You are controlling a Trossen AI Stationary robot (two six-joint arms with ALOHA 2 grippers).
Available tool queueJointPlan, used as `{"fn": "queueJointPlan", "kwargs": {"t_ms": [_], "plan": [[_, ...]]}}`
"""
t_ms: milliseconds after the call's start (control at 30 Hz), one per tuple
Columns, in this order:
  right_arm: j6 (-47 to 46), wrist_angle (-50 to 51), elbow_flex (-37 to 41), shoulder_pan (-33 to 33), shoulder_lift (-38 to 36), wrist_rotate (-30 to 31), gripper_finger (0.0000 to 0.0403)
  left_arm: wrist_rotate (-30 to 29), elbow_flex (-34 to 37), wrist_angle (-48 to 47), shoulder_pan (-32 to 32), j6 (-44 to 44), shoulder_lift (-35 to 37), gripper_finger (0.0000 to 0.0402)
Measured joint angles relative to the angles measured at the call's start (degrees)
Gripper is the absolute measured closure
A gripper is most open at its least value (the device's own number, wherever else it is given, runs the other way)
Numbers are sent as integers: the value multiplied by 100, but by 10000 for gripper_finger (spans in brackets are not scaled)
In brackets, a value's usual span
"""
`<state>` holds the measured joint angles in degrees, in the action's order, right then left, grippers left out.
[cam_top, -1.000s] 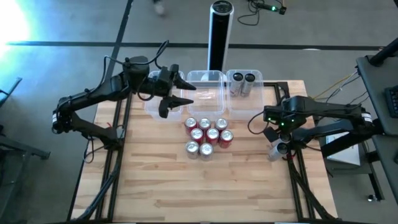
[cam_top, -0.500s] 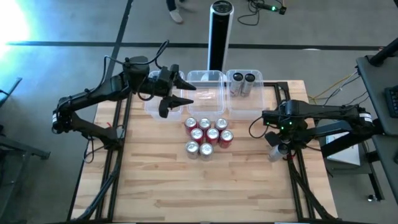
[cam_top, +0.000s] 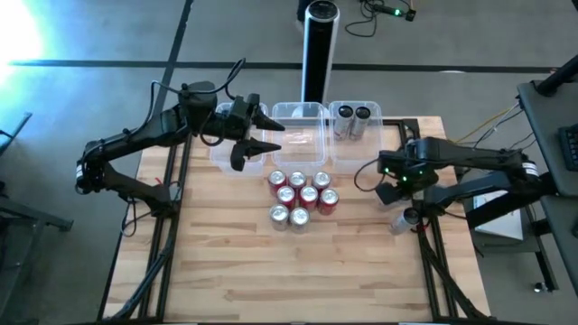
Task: Sort soda cans
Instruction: Put the top white-pink soda can into the right transparent bin
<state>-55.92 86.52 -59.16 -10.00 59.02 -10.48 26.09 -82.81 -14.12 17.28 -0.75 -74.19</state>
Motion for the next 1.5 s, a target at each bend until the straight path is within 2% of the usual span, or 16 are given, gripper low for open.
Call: {"fn": "queueJointPlan", "kwargs": {"t_ms": [333,533,700,900,1033,1100,1300,1500], "plan": [[749,-10,-2418,-23,795,-164,145,0,0,82,0,-29,0,170],[927,-405,-3682,-55,1142,321,147,-1,0,86,0,-42,0,170],[1192,-645,-4408,-191,1455,650,146,-1,0,91,0,-81,0,170],[1879,-611,-5169,-559,2072,1320,147,0,0,94,0,-204,0,170],[2435,11,-5764,-986,2596,1355,147,0,0,83,0,-347,0,170],[2721,450,-5956,-1227,2844,1394,147,0,0,63,0,-429,2,170],[3360,378,-5973,-1777,3069,1311,148,0,0,-108,0,-526,7,170],[3679,349,-5758,-2224,2951,1371,148,0,0,-205,-4,-581,7,170]]}}
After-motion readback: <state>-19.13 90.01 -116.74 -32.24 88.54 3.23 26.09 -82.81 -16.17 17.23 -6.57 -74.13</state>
